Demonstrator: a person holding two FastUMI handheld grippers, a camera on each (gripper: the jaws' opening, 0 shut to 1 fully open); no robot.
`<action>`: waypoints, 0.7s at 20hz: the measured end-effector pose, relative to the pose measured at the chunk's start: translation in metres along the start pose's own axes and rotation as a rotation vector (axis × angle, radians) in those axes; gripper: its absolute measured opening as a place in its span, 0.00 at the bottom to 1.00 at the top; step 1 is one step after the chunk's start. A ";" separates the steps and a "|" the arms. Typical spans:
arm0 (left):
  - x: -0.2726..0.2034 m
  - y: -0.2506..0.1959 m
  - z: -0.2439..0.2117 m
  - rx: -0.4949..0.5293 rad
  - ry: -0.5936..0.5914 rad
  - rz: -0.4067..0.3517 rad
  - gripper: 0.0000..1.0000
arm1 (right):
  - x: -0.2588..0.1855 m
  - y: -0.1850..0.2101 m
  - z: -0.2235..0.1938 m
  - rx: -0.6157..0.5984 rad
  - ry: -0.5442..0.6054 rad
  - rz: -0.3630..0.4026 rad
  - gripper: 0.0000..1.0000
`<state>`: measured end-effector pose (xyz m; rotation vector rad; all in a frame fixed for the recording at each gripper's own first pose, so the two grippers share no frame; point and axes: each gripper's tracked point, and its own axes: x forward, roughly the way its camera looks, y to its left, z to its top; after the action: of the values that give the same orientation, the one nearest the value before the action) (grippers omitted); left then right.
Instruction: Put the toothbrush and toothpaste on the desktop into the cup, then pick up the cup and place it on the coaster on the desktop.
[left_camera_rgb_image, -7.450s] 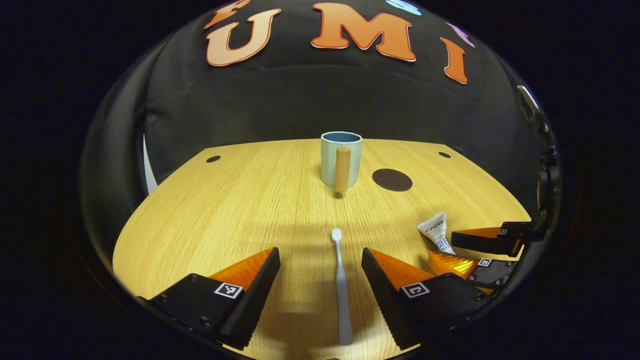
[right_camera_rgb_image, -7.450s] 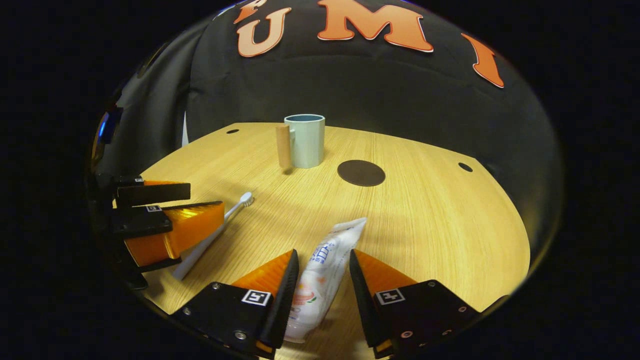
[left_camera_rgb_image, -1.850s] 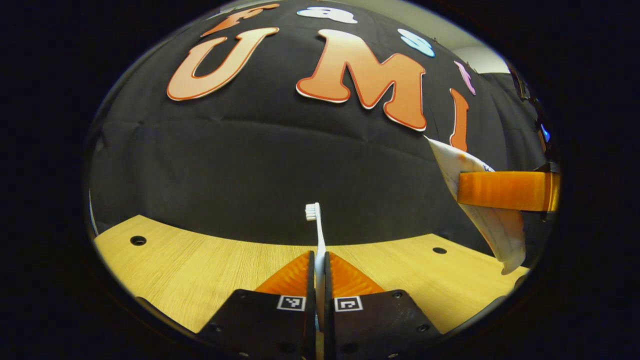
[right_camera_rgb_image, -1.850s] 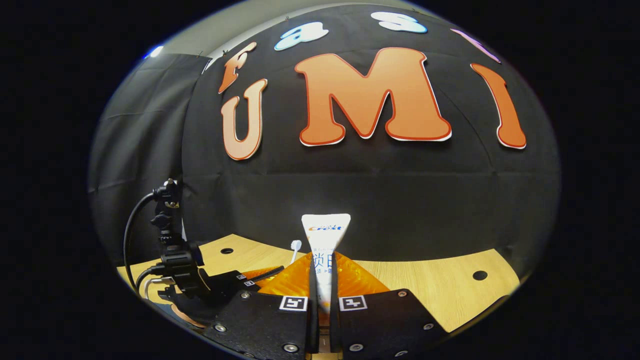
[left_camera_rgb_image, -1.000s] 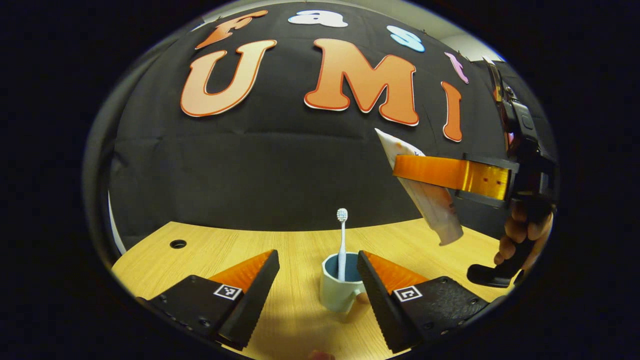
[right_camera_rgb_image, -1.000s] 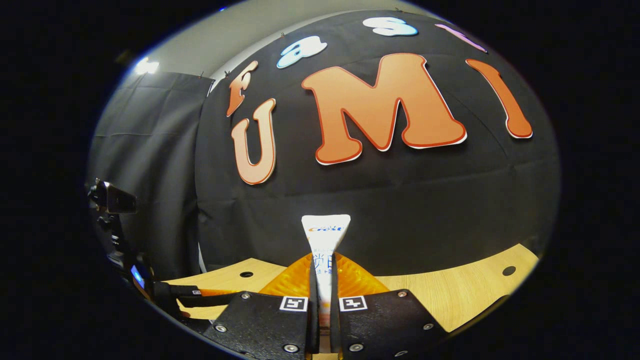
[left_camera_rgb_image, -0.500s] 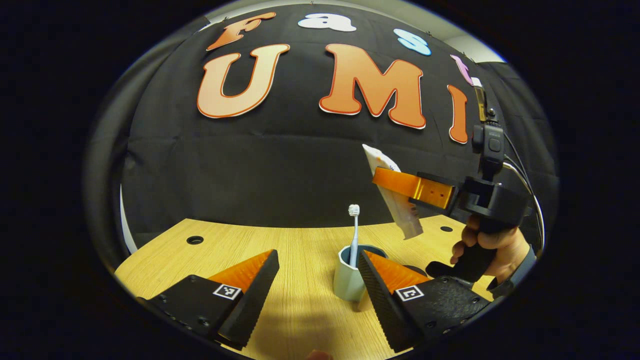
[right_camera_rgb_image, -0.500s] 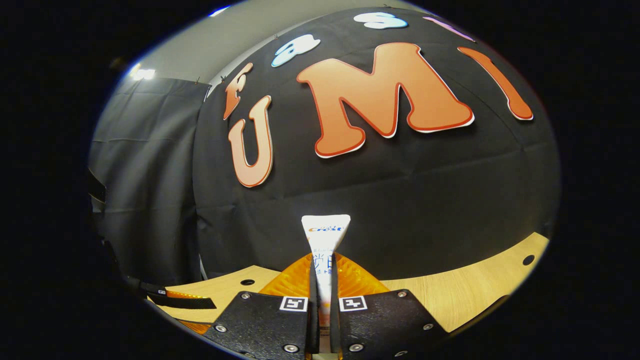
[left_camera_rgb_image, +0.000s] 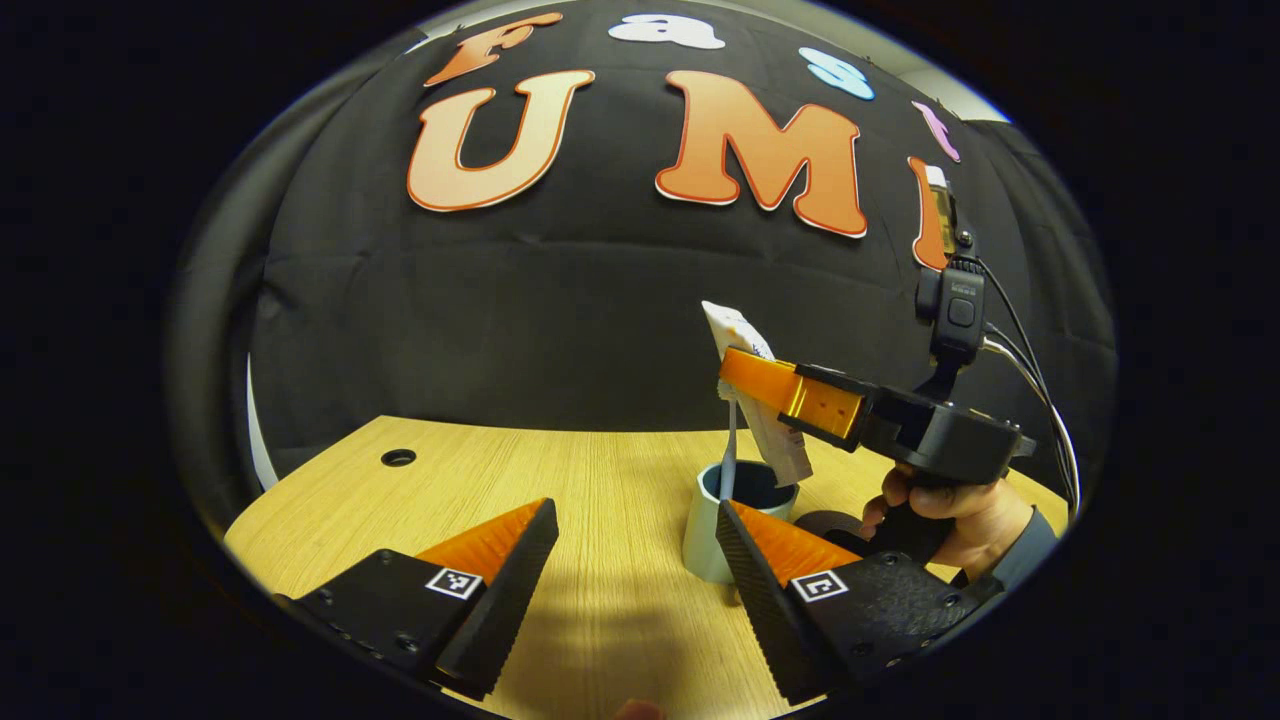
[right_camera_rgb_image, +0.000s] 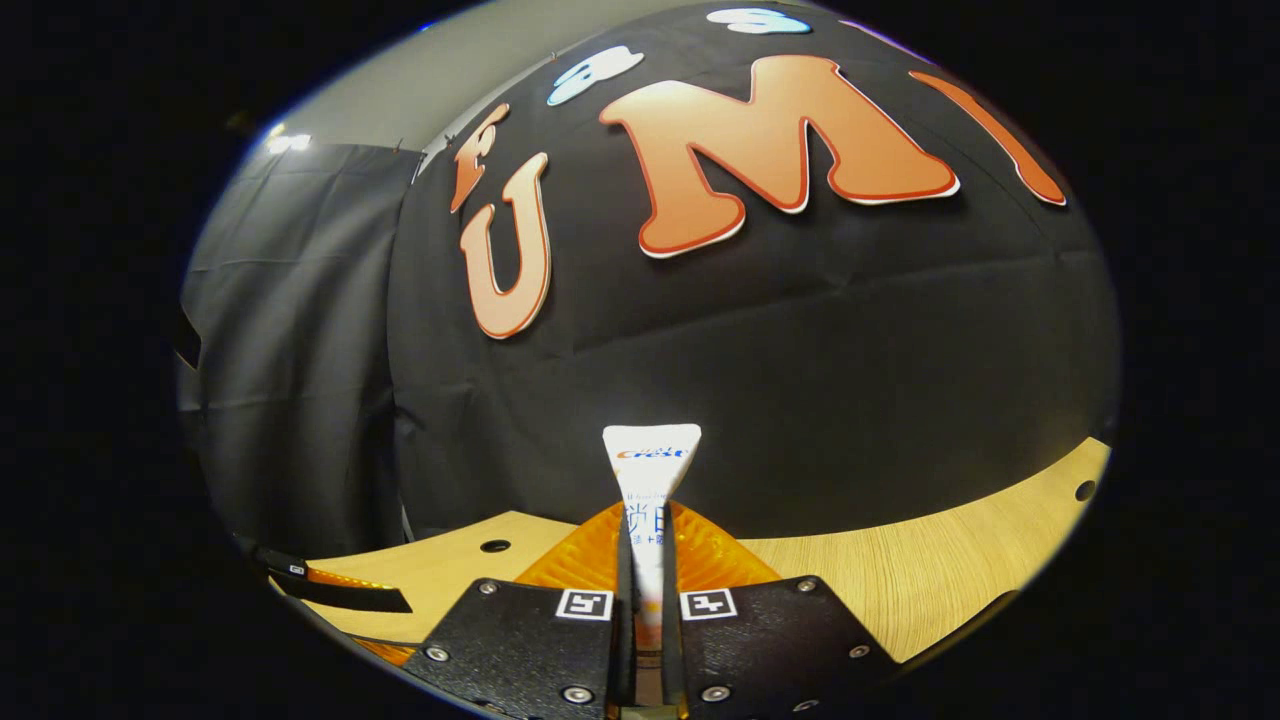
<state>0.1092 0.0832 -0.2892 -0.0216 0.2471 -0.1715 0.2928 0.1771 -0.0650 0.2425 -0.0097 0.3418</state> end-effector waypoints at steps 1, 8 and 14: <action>-0.001 -0.001 -0.003 -0.002 0.007 0.000 0.96 | 0.002 -0.001 -0.002 0.006 0.006 -0.005 0.10; -0.008 0.001 -0.006 -0.013 0.022 0.014 0.96 | 0.004 -0.003 0.006 0.091 -0.043 -0.020 0.12; -0.018 0.009 -0.004 -0.018 0.018 0.038 0.96 | 0.006 -0.003 -0.003 0.100 -0.031 -0.048 0.14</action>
<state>0.0930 0.0950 -0.2888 -0.0329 0.2671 -0.1313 0.2993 0.1771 -0.0684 0.3468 -0.0175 0.2914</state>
